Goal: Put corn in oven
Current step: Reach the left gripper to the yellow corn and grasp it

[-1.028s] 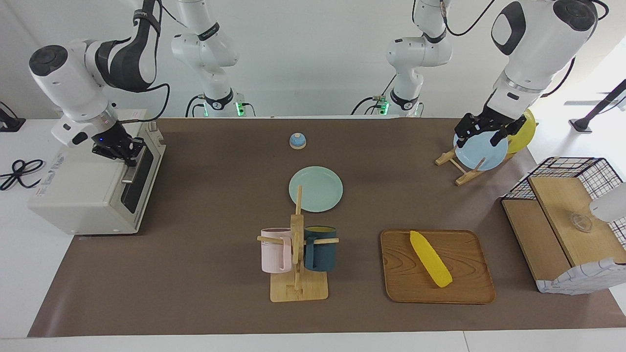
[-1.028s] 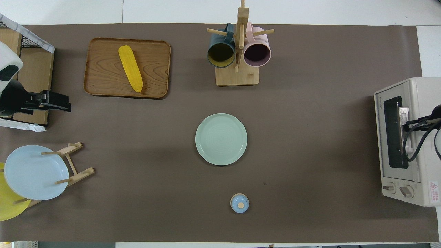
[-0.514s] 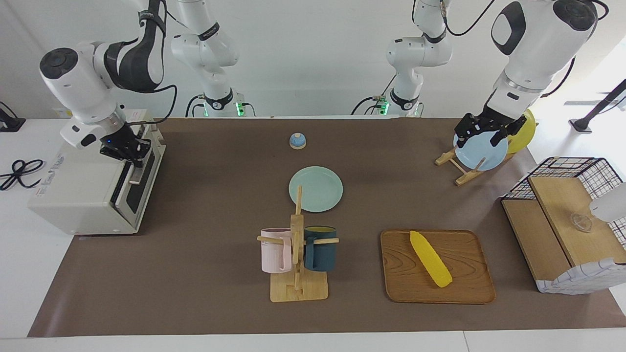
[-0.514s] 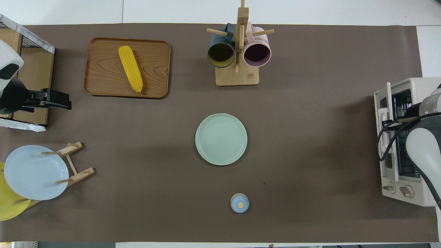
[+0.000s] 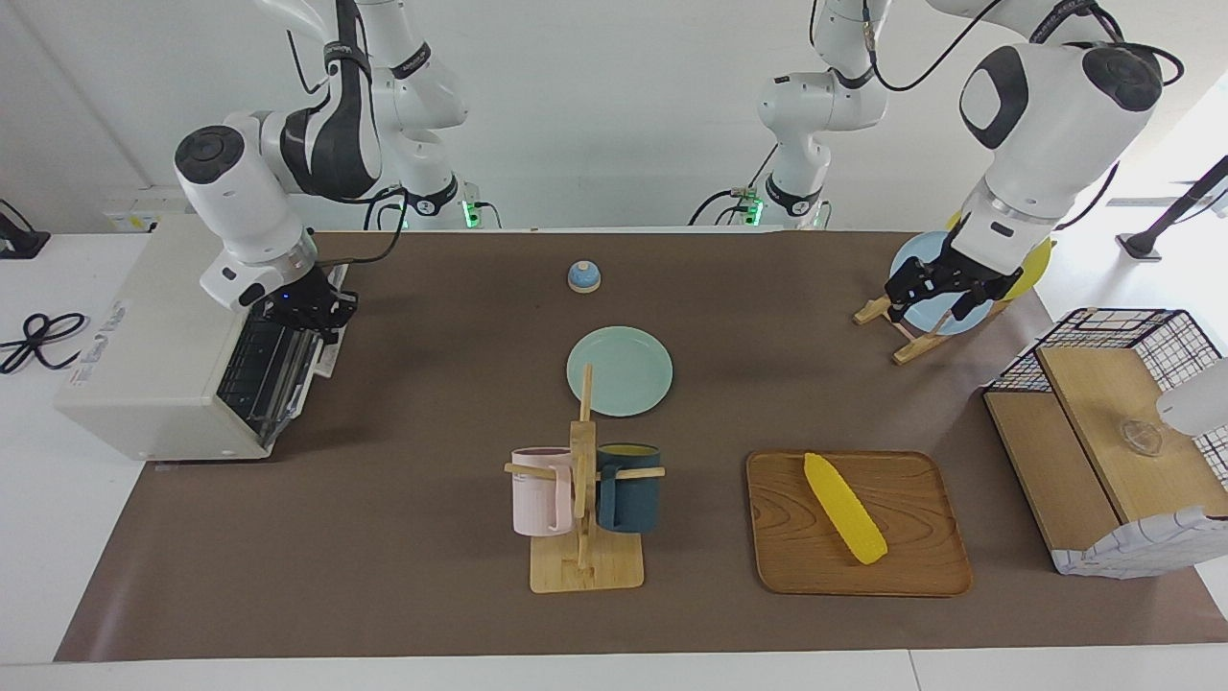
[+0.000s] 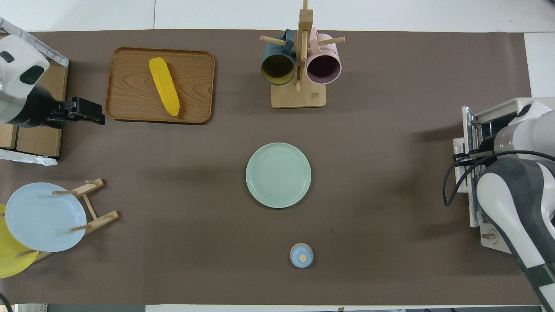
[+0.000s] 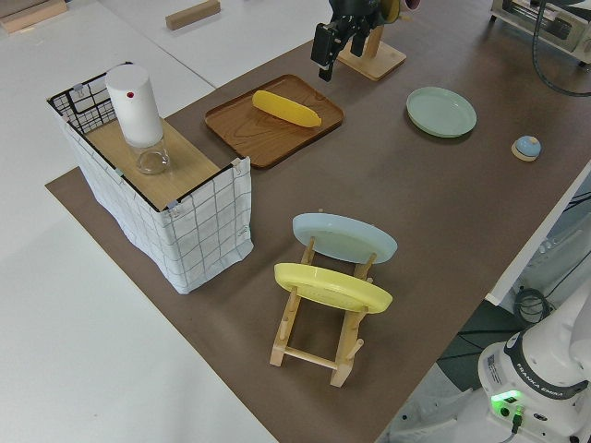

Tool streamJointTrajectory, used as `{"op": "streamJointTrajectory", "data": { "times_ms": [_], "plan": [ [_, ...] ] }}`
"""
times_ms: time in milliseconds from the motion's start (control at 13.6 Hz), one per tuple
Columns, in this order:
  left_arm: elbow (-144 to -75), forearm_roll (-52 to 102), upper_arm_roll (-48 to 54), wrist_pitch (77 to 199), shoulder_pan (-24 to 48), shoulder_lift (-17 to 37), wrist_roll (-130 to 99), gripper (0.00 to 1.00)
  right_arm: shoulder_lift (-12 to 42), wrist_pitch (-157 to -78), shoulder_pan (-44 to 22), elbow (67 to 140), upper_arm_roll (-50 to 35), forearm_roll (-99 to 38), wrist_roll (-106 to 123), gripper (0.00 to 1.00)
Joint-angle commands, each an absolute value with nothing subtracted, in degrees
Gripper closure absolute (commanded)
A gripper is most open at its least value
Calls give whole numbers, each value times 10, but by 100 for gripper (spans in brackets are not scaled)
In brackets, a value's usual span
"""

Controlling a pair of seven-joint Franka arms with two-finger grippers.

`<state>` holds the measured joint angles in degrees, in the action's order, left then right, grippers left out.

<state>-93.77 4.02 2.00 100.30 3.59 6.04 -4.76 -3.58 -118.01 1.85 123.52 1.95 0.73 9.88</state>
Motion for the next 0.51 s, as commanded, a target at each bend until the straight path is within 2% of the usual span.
{"op": "streamJointTrajectory", "data": {
  "times_ms": [0, 294, 441],
  "plan": [
    [-852, 57, 17, 1007, 53, 162, -82, 0, 11, -1251, 27, 1253, 25, 17, 104, 100],
    [-835, 59, 17, 1110, 72, 254, -150, 0, 25, -1325, 4, 1284, 25, 14, 84, 100],
    [-780, 59, 17, 1138, 87, 320, -200, 0, 23, -1330, -3, 1293, 25, 13, 77, 100]
  ]
}}
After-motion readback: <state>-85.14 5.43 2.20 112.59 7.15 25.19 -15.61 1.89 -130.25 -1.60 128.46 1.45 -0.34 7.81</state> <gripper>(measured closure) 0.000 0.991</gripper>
